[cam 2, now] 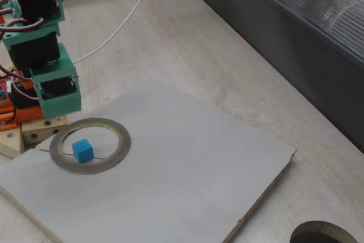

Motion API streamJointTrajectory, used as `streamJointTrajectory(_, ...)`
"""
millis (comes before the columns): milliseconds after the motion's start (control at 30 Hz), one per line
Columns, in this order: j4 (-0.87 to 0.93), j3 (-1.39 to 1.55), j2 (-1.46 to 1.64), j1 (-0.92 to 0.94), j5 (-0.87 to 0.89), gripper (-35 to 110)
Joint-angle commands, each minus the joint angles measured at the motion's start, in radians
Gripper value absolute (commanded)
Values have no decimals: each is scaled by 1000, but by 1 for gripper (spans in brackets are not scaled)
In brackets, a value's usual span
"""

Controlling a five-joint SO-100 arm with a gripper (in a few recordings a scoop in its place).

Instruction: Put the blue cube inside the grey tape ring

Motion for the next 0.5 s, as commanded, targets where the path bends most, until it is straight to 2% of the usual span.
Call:
streamJointTrajectory(0, 18, -23, 29, 25, 9, -1)
streamJointTrajectory(467, 21, -11, 15, 15, 8, 1)
